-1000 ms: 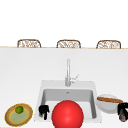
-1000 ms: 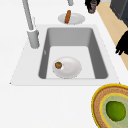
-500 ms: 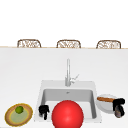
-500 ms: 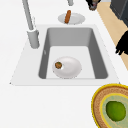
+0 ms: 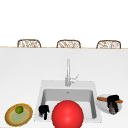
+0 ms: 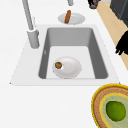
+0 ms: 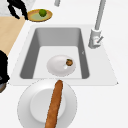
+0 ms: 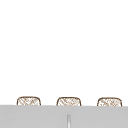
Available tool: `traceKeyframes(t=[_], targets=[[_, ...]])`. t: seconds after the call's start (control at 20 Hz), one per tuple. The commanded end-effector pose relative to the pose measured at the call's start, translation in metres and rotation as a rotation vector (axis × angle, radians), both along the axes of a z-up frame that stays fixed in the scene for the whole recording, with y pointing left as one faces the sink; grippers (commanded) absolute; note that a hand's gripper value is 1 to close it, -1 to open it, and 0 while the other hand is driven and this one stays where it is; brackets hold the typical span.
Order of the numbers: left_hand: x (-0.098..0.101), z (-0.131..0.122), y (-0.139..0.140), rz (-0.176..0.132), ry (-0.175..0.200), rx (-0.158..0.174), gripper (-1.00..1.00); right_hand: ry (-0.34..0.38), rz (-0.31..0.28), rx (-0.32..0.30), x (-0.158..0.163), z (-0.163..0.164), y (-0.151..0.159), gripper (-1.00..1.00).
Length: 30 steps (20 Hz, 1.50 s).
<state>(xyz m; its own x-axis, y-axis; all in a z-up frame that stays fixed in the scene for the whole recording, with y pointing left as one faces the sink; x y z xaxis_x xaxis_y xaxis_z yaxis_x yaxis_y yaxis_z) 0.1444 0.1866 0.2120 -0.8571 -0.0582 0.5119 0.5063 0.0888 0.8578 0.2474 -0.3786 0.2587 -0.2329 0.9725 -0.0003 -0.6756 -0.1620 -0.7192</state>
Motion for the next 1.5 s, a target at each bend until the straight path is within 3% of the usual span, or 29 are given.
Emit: traceKeyframes(t=[0.0,0.4,0.75,1.1,1.45], targets=[[0.0,0.0,0.0,0.0,0.0,0.0,0.0,-0.029,-0.044,0.0,0.005,0.009,0.022,1.0],[0.0,0.0,0.0,0.0,0.0,0.0,0.0,-0.004,-0.004,-0.015,0.013,0.014,0.08,1.0],[0.0,0.0,0.0,0.0,0.0,0.0,0.0,-0.004,-0.008,-0.018,0.018,0.018,0.135,1.0],[0.0,0.0,0.0,0.0,0.0,0.0,0.0,-0.011,-0.055,-0.012,0.029,0.024,0.177,1.0],[0.0,0.0,0.0,0.0,0.0,0.0,0.0,-0.017,-0.103,0.0,0.046,0.032,0.198,1.0]])
